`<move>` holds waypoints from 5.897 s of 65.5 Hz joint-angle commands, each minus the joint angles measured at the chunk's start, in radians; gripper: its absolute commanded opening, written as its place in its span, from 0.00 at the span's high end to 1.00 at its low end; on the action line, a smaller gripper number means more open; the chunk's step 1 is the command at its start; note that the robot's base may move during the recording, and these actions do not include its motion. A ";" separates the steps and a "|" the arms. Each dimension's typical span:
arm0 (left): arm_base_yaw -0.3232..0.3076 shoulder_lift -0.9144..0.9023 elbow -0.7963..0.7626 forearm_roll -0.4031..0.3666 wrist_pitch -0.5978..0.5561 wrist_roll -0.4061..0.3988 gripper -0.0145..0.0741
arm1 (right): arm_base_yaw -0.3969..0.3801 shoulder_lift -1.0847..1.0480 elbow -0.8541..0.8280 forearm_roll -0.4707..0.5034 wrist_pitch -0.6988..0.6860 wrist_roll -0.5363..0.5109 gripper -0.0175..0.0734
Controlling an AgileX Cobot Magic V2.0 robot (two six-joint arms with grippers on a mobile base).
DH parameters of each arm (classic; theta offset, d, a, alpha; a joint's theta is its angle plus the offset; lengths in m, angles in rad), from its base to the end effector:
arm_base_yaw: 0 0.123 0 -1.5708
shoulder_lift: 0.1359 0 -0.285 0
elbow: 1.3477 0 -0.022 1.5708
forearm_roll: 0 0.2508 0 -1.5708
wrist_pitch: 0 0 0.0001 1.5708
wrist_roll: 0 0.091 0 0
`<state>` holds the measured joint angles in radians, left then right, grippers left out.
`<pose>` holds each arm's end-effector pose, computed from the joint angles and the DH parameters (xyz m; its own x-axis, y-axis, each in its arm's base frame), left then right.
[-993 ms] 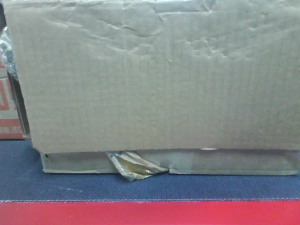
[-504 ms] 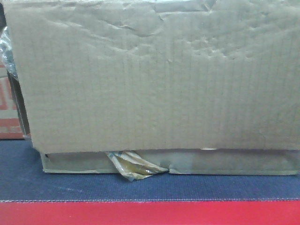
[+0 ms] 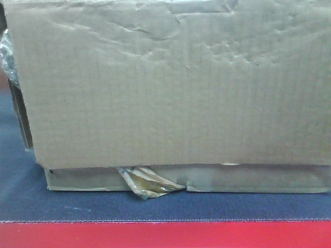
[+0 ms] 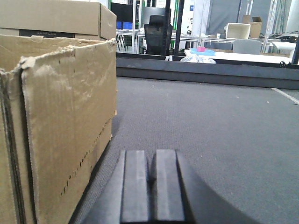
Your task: Stack two boxes on right shelf middle
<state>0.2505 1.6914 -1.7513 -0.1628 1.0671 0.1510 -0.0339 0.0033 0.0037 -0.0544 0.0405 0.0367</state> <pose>0.3637 0.0797 0.3858 -0.7771 -0.1254 -0.6168 -0.1059 0.9920 -0.0683 0.0569 -0.0021 0.2081 0.0391 -0.0190 -0.9991 0.0368 0.9992 -0.0176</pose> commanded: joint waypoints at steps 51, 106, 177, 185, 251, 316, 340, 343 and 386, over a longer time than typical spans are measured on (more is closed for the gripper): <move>-0.654 0.032 -0.504 0.342 0.154 -0.561 0.96 | -0.005 -0.003 -0.004 0.004 -0.019 -0.002 0.99; -0.815 0.058 -0.006 0.413 0.001 -0.791 0.91 | -0.005 -0.003 -0.004 0.004 -0.019 -0.002 0.99; -0.705 0.027 -0.117 0.409 0.154 -0.674 0.49 | -0.005 -0.003 -0.004 0.004 -0.019 -0.002 0.99; -0.696 0.027 -0.050 0.346 0.154 -0.647 0.49 | -0.005 -0.003 -0.004 0.004 -0.019 -0.002 0.99; -0.696 0.027 0.113 0.304 0.154 -0.647 0.49 | -0.005 -0.003 -0.004 0.004 -0.019 -0.002 0.99; -0.696 0.027 0.113 0.324 0.154 -0.647 0.49 | -0.003 0.683 -0.814 0.013 0.642 -0.002 0.99; -0.696 0.027 0.113 0.324 0.154 -0.647 0.49 | -0.003 1.023 -1.022 0.013 0.863 -0.002 0.99; -0.696 0.027 0.113 0.324 0.154 -0.647 0.49 | -0.003 1.044 -1.024 0.013 0.847 -0.002 0.99; -0.696 0.027 0.113 0.322 0.154 -0.647 0.49 | 0.067 1.252 -1.429 -0.047 1.153 0.221 0.98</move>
<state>-0.4472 1.7260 -1.6392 0.1579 1.2231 -0.4980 -0.0074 1.2350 -1.3553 -0.0342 1.1162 0.1759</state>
